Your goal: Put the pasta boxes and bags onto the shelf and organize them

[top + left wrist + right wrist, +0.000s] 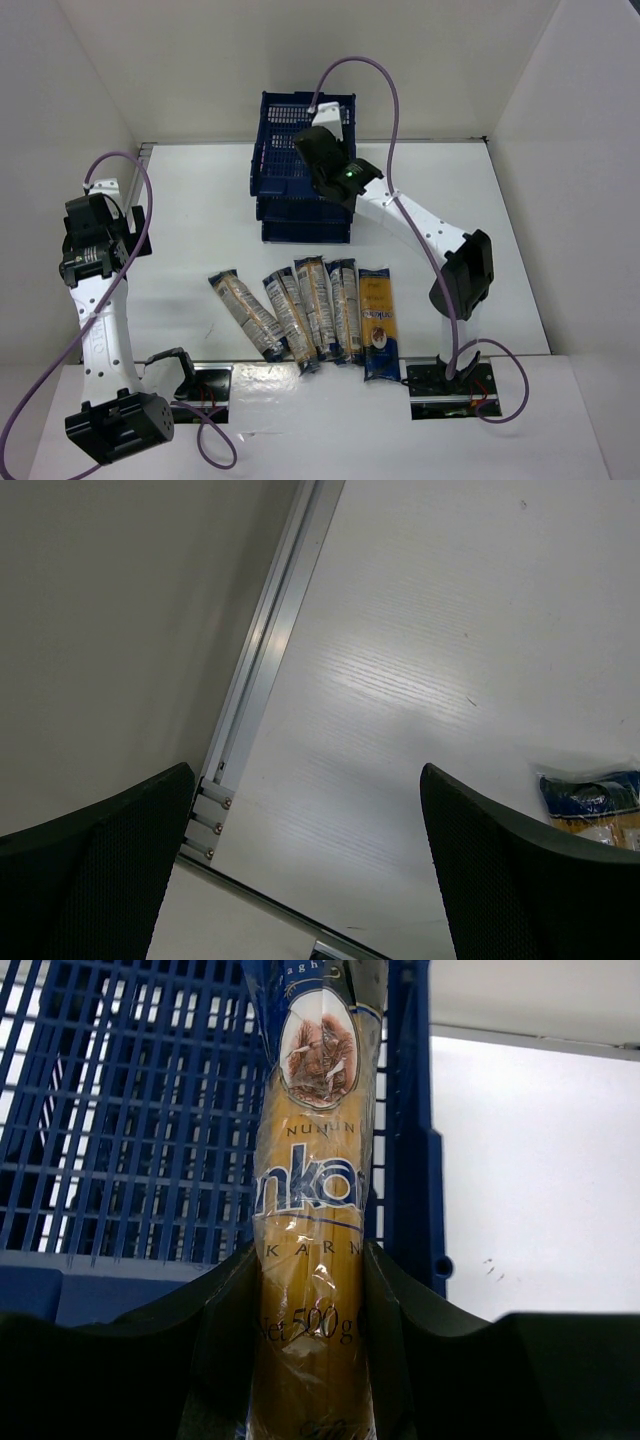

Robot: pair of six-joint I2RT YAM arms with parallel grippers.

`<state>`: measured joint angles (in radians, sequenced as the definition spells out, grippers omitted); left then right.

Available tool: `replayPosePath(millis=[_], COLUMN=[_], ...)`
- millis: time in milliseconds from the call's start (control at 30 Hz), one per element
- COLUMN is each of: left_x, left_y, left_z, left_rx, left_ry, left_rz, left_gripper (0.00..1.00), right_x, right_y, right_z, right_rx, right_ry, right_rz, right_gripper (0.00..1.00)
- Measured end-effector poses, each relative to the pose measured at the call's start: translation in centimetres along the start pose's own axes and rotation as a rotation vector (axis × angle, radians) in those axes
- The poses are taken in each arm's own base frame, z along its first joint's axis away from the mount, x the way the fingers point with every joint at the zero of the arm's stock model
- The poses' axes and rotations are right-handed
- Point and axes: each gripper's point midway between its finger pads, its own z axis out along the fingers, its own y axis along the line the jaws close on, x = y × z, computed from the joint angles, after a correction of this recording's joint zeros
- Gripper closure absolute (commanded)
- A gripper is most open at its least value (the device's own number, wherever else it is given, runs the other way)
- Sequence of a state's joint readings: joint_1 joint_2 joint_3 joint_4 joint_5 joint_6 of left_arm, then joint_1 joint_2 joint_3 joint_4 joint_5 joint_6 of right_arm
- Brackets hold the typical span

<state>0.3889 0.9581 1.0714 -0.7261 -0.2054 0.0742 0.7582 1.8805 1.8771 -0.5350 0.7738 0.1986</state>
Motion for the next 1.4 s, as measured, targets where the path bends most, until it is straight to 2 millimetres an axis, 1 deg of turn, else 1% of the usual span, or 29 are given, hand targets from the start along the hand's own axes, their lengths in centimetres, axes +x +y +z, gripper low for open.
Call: replayPosePath(millis=[133,233,333,467,800,867,900,933,967,1033,1067,1133,1167,1200,1233,1367,1400], left_x=[0.0,0.1,0.0,0.1,0.1,0.1,0.1,0.1,0.1,0.1,0.1,0.1,0.1,0.1,0.1,0.0,0.0], left_y=[0.0,0.0,0.0,0.0,0.0,0.0,0.0,0.0,0.0,0.0,0.0,0.0,0.0,0.0,0.0,0.0,0.0], left_z=[0.0,-0.1,-0.2,-0.2,-0.2,-0.2,-0.2,-0.2,-0.2,-0.2,-0.2,-0.2,-0.2,-0.2,-0.2,-0.3,-0.4], left_rx=[0.0,0.0,0.0,0.0,0.0,0.0,0.0,0.0,0.0,0.0,0.0,0.0,0.001,0.0,0.0,0.0,0.0], left_ry=[0.001,0.0,-0.003,-0.002,-0.002,-0.001,-0.002,-0.002,-0.002,-0.002,-0.002,-0.002,-0.002,-0.002,-0.002,-0.006,-0.007], left_rz=[0.0,0.0,0.0,0.0,0.0,0.0,0.0,0.0,0.0,0.0,0.0,0.0,0.0,0.0,0.0,-0.001,-0.001], left_gripper=[0.01,0.01,0.01,0.01,0.01,0.01,0.01,0.01,0.01,0.01,0.01,0.01,0.01,0.01,0.01,0.01,0.01], right_x=[1.0,1.0,0.9,0.8,0.5,0.5,0.5,0.5,0.5,0.4,0.4,0.4,0.3,0.2,-0.1,-1.7,-2.0], right_y=[0.2,-0.6,-2.0,-2.8,-2.2,-2.1,-2.1,-2.1,-2.1,-2.1,-2.1,-2.1,-2.1,-2.2,-2.2,-2.2,-2.2], right_z=[0.9,1.8,2.8,3.5,4.6,4.8,4.9,4.9,5.0,5.0,5.0,5.0,5.0,5.0,4.9,4.8,4.7], right_rx=[-0.028,-0.019,0.002,0.015,0.027,0.029,0.031,0.034,0.036,0.037,0.037,0.037,0.04,0.044,0.045,0.041,0.04], right_ry=[0.026,0.027,0.033,0.033,0.022,0.019,0.019,0.018,0.017,0.016,0.016,0.016,0.015,0.009,0.002,-0.037,-0.044], right_rz=[-0.002,0.016,0.032,0.044,0.046,0.046,0.045,0.046,0.045,0.047,0.046,0.047,0.047,0.051,0.057,0.084,0.09], right_gripper=[1.0,1.0,1.0,1.0,1.0,0.98,0.94,0.81,0.75,0.68,0.55,0.44,0.36,0.33,0.24,0.12,0.11])
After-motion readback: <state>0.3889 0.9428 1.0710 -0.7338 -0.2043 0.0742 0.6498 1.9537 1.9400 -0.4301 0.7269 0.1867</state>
